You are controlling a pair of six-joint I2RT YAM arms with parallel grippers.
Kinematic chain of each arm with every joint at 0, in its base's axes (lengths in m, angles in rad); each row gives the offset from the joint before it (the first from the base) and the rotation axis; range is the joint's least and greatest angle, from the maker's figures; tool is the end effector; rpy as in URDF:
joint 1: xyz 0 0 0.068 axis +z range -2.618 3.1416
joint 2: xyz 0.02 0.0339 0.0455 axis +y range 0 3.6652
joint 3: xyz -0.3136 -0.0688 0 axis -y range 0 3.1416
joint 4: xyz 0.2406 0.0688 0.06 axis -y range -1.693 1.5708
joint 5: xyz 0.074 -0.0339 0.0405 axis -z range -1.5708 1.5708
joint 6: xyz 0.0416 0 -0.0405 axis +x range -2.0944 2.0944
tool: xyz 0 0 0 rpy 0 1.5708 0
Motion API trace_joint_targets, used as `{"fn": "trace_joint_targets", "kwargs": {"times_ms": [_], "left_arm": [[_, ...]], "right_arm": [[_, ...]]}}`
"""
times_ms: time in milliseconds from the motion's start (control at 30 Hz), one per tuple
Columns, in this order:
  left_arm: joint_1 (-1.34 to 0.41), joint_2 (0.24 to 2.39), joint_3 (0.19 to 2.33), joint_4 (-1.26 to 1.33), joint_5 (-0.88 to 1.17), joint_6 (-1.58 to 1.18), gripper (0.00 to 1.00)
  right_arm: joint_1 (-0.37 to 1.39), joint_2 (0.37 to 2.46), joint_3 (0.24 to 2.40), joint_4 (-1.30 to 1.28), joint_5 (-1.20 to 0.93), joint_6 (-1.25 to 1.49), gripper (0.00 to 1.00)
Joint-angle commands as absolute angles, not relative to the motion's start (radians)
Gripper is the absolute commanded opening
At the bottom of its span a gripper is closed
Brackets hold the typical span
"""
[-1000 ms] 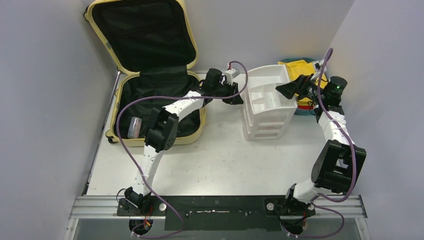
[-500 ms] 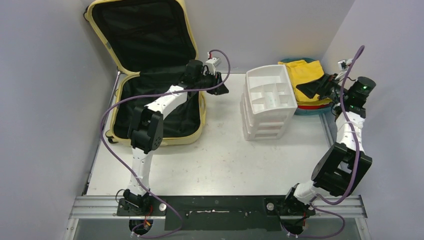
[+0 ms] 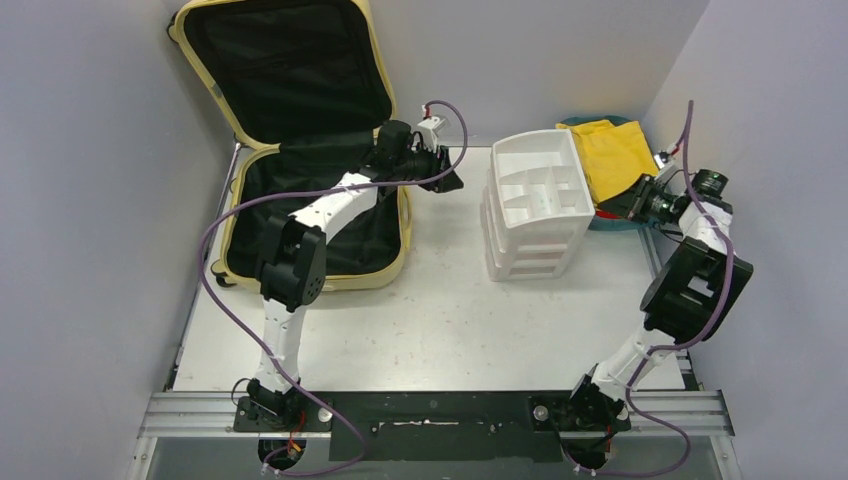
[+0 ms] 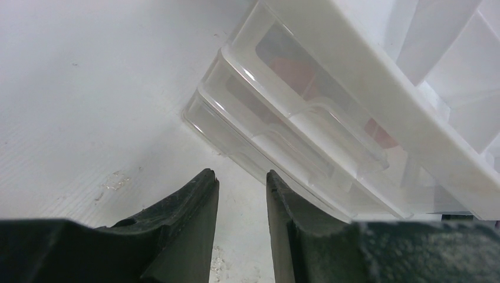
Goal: Open, take out, and arrange the luggage
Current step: Open the drawer in the storage box.
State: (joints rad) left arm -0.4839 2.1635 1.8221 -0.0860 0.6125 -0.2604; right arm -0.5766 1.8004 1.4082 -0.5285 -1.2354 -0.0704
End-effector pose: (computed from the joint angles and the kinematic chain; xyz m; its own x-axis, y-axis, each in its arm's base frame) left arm 0.4671 -0.2725 0.3048 -0.5718 0.0625 -0.8180 0.7209 0.5143 -0.4646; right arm 0.3481 -0.1795 0.3125 -0.6446 0.3916 -0.6566 -0.3459 0.6166 0.7072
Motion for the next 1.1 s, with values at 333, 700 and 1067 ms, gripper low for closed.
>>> {"fn": "trace_joint_targets", "kwargs": {"times_ms": [333,700,1067], "left_arm": [[-0.566,2.240,1.953,-0.044,0.639,-0.271,0.34],[-0.604,2.293,1.965,-0.019,0.649,-0.309,0.34],[-0.625,2.296,1.948,-0.014,0.658,-0.325,0.34]], "right_arm": [[-0.422,1.921,1.402,-0.489,-1.028,-0.097,0.00],[-0.344,1.953,1.340,-0.474,-0.914,-0.140,0.00],[-0.301,1.987,1.211,-0.270,-1.041,-0.002,0.00]]}}
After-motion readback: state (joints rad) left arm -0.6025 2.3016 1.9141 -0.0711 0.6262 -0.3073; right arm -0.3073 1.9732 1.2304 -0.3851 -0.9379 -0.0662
